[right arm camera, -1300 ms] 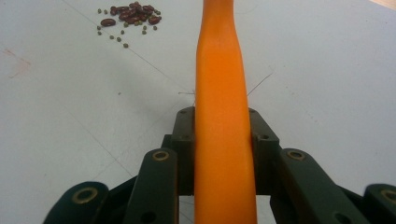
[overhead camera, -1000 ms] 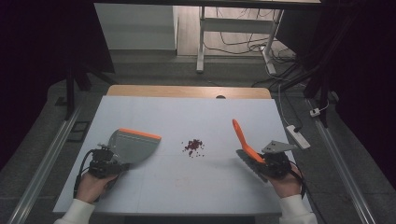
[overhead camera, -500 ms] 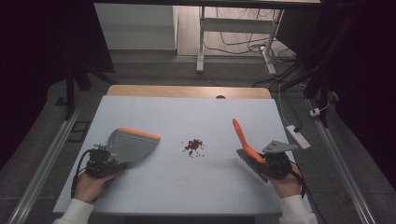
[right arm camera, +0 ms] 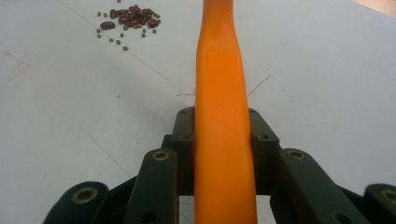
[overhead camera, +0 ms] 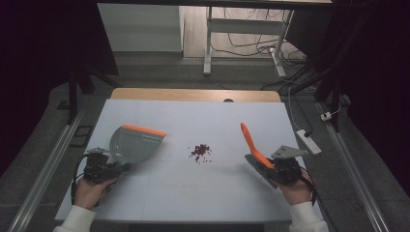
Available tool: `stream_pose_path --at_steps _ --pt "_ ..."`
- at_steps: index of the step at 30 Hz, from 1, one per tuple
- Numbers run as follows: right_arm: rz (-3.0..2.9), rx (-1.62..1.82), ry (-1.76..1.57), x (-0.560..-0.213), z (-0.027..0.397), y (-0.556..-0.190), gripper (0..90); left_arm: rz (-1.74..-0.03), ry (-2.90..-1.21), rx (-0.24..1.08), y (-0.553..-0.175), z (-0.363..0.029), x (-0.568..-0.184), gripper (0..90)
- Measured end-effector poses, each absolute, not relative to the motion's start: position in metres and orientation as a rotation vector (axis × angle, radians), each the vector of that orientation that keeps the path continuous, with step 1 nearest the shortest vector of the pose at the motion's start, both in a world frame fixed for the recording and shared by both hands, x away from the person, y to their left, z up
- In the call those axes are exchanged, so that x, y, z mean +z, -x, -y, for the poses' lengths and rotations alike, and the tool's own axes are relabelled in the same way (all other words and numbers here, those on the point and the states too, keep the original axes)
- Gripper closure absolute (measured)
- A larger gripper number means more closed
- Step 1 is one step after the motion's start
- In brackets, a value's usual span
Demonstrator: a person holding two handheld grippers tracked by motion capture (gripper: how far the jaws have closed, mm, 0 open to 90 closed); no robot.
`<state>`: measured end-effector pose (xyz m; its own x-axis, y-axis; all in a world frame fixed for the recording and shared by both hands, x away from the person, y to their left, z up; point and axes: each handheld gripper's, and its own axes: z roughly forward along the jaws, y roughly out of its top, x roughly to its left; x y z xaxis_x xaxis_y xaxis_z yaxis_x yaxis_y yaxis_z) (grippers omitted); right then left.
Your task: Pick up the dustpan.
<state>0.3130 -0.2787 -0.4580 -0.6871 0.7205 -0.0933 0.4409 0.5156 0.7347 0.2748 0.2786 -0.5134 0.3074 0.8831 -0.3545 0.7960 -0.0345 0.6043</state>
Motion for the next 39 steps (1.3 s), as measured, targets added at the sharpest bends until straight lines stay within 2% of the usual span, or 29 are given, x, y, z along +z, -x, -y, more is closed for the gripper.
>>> stream_pose_path --at_steps 16,30,39 --pt "-2.374 0.987 -0.947 -0.457 0.277 -0.314 69.9 -1.347 -1.853 0.209 -0.277 -0.282 -0.511 61.5" --pt "-2.349 0.99 -0.965 -0.453 0.278 -0.314 69.9 -1.211 -1.923 0.221 -0.309 -0.276 -0.493 61.6" --pt "-2.357 0.998 -0.945 -0.453 0.277 -0.313 70.0 -1.149 -1.916 0.21 -0.296 -0.281 -0.484 61.6"
